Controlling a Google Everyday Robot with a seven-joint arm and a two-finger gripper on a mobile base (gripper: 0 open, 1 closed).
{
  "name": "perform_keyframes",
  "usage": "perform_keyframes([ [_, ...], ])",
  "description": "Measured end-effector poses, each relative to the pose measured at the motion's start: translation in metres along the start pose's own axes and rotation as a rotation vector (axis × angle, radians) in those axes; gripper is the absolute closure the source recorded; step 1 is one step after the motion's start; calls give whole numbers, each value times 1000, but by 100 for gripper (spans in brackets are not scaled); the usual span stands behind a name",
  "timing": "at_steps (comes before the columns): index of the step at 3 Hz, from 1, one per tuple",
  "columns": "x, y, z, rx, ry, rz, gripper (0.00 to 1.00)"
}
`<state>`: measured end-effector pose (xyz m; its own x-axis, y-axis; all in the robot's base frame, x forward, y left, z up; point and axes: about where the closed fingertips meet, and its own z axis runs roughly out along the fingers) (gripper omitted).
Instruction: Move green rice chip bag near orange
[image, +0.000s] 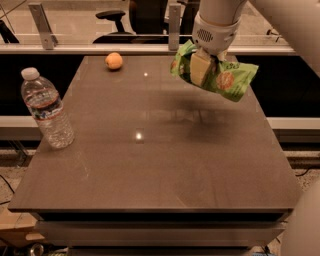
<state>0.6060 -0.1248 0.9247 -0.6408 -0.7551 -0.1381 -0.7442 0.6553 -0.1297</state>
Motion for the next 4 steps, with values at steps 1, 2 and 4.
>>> perform_keyframes([
  [1, -6, -22, -6, -43, -100, 1, 100],
  [2, -18, -41, -13, -85, -188, -6, 100],
  [4, -60, -61, -18, -132, -287, -49, 100],
])
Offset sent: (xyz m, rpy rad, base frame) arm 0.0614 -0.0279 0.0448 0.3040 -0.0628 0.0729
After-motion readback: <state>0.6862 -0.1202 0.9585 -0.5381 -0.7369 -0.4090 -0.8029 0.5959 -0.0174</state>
